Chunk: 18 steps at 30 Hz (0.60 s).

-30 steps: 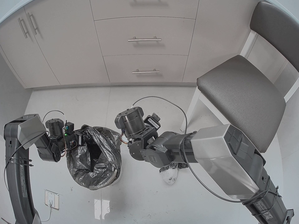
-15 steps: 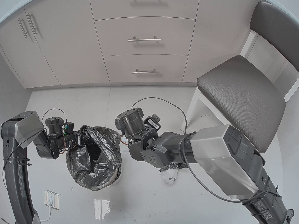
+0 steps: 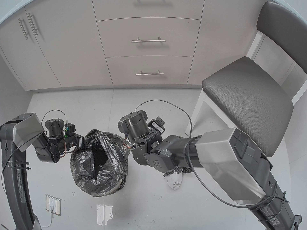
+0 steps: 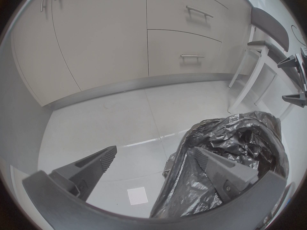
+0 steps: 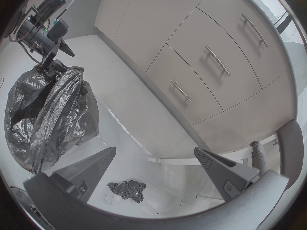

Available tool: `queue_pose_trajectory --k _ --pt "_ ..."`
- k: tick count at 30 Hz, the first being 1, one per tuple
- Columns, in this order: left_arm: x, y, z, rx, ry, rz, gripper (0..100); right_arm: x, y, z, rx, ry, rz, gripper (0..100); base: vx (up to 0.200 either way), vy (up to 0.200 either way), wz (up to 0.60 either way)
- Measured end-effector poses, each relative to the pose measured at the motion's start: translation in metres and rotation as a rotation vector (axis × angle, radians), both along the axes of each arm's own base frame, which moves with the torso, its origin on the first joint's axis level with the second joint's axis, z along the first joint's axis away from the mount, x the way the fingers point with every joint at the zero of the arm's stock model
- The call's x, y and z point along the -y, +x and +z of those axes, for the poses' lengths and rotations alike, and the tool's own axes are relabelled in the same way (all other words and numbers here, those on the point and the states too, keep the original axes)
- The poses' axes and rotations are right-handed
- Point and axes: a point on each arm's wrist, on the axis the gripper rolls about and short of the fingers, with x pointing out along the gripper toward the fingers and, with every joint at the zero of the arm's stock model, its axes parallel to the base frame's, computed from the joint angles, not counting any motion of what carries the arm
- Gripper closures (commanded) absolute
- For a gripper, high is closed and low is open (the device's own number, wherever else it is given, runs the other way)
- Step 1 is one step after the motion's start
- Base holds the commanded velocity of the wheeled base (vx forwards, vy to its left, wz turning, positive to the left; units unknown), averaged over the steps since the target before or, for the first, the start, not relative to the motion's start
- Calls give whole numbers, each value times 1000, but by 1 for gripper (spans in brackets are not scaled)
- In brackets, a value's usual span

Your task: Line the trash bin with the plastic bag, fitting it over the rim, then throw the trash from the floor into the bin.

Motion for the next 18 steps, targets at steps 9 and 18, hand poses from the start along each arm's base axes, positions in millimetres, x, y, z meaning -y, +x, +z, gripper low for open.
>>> queue_pose_trajectory --k 9,18 --pt "1 -12 11 -5 4 -10 0 0 -1 1 1 2 2 0 0 0 0" --pt "5 -18 9 -27 0 -16 0 -17 -19 -3 -6 2 54 0 0 0 0"
